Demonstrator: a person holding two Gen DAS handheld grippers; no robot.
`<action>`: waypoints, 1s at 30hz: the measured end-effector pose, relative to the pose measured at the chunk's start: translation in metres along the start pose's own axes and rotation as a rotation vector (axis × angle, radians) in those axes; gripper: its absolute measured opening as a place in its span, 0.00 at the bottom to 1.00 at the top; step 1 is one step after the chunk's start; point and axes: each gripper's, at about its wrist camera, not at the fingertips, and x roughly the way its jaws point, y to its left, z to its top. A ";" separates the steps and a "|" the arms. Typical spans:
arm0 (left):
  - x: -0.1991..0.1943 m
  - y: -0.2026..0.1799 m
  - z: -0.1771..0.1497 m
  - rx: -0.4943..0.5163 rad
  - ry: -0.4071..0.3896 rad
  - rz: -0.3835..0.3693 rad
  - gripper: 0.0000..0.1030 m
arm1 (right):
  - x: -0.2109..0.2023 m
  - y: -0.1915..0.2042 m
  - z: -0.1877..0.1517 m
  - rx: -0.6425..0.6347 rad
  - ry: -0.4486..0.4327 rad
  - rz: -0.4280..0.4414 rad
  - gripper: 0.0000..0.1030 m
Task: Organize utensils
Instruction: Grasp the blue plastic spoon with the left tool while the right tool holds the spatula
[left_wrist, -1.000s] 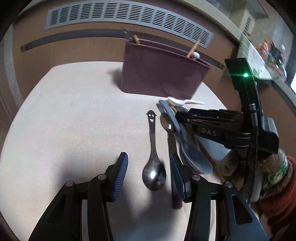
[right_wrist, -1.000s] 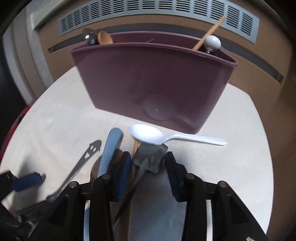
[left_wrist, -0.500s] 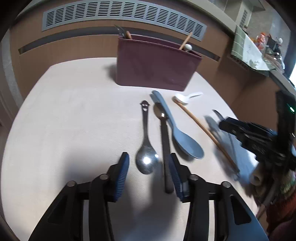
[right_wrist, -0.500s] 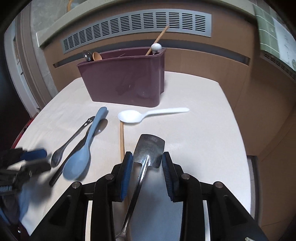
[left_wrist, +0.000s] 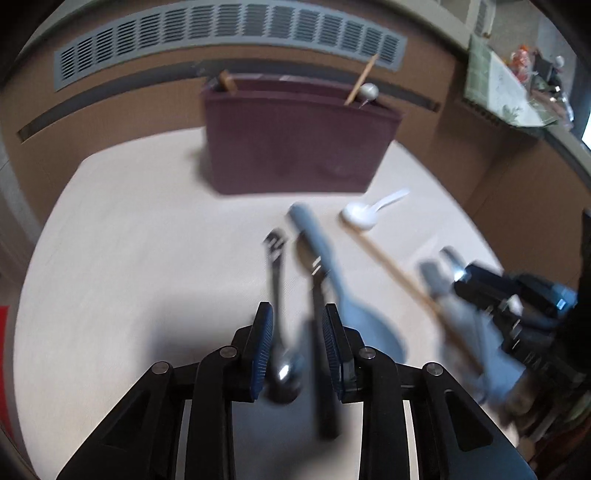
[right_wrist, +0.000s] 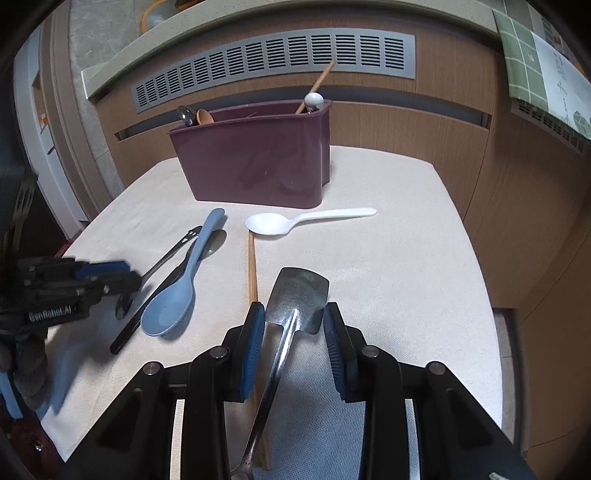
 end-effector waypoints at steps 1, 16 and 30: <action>0.003 -0.001 0.007 -0.015 -0.004 -0.020 0.28 | 0.000 0.000 0.000 -0.001 -0.003 -0.001 0.29; 0.075 -0.019 0.059 -0.066 0.082 0.097 0.28 | -0.008 -0.004 -0.003 0.016 -0.025 0.008 0.29; 0.026 0.000 0.033 -0.070 -0.027 -0.041 0.12 | -0.003 -0.007 -0.006 0.029 -0.013 0.016 0.29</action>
